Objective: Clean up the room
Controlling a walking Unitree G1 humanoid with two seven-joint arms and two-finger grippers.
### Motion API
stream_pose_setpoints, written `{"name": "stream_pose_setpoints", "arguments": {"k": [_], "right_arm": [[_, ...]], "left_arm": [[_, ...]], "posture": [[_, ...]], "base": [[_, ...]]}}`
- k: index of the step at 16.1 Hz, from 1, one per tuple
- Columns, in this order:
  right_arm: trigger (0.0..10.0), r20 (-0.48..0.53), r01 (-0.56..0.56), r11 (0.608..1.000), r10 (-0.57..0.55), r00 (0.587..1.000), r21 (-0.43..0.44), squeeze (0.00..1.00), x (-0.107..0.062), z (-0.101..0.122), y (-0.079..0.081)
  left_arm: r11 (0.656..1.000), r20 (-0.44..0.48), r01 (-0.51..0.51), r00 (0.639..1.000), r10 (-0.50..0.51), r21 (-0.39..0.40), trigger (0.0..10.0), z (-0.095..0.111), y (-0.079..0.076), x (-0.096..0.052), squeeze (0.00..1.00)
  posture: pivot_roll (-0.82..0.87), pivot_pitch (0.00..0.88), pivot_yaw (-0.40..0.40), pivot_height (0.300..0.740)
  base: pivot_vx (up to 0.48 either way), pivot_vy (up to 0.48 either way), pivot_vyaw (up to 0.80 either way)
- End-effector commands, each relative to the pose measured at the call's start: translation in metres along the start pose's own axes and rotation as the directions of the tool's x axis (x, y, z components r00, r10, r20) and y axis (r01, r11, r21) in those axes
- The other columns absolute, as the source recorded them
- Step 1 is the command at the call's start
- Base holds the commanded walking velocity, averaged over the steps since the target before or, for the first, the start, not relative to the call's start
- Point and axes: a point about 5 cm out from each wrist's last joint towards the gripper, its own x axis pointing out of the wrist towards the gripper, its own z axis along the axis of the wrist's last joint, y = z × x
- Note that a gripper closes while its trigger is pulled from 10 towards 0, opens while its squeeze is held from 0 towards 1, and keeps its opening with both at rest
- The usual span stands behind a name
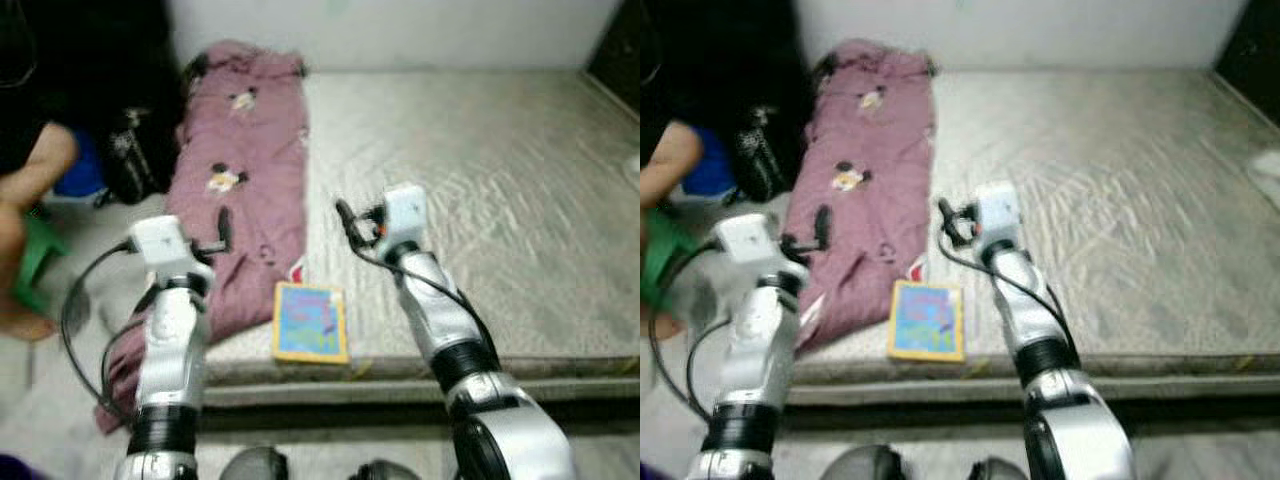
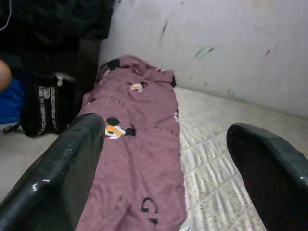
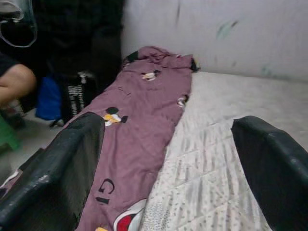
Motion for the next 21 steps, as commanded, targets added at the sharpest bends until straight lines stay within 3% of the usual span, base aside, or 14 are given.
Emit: {"name": "stream_pose_setpoints", "arguments": {"k": [1, 5, 10, 14, 21], "right_arm": [[10.0, 0.034, -0.012, 1.0, 0.012, 0.999, -0.002, 0.0, 0.005, 0.01, 0.004], [10.0, 0.037, 0.002, 1.0, -0.001, 0.999, -0.022, 0.0, 0.004, 0.009, 0.003], [10.0, 0.0, -0.044, 0.999, 0.044, 0.999, -0.029, 0.0, -0.001, -0.002, 0.013], [10.0, 0.008, 0.002, 1.0, -0.002, 1.0, -0.012, 0.0, -0.01, -0.005, 0.012], [10.0, -0.01, 0.014, 1.0, -0.014, 1.0, 0.007, 0.0, -0.024, -0.011, 0.013]], "left_arm": [[1.0, 0.04, -0.009, 0.999, 0.008, 0.022, 10.0, 0.01, 0.003, 0.005, 0.0], [0.999, 0.053, -0.029, 0.998, 0.027, 0.037, 10.0, 0.012, 0.001, 0.003, 0.0], [0.999, 0.043, -0.046, 0.998, 0.045, 0.02, 10.0, 0.007, -0.005, -0.005, 0.0], [0.999, 0.004, 0.043, 0.999, -0.043, 0.011, 10.0, -0.001, -0.015, -0.013, 0.0], [0.995, -0.012, 0.092, 0.996, -0.093, -0.028, 10.0, -0.003, -0.024, -0.028, 0.0]], "posture": [[0.07, 0.0, -0.003, 0.74], [0.07, 0.0, -0.018, 0.74], [0.08, 0.0, -0.029, 0.74], [0.05, 0.033, -0.008, 0.74], [0.05, 0.081, -0.001, 0.74]], "base": [[0.0, 0.289, 0.0], [0.0, 0.0, 0.0], [0.0, 0.0, 0.0], [0.0, 0.0, -0.12], [0.087, 0.0, -0.11]]}}
